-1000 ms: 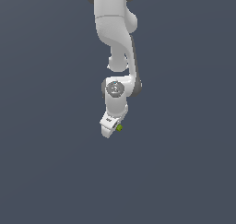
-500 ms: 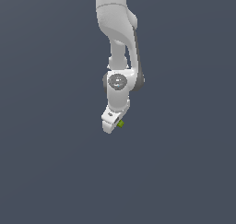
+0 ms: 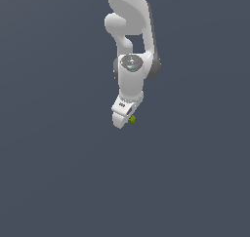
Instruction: Pick up the object and move it to a goal position.
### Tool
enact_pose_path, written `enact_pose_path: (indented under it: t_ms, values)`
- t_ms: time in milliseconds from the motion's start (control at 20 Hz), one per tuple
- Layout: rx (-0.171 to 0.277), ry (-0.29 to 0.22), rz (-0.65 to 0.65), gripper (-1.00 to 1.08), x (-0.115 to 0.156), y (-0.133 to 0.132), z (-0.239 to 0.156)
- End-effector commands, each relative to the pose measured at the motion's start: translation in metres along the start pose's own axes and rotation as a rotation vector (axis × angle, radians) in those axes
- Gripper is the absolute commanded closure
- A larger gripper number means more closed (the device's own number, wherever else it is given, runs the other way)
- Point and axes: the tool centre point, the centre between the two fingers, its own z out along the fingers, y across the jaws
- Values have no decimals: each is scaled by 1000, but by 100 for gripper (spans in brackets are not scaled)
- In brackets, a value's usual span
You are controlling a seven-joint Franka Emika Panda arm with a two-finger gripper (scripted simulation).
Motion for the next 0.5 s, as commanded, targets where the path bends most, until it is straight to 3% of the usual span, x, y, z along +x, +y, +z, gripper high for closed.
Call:
enact_pose_path:
  t_ms: [0, 450]
  values:
    - [-1, 0, 0, 108, 2, -10, -23]
    - [0, 0, -1, 108, 10, -46, -112]
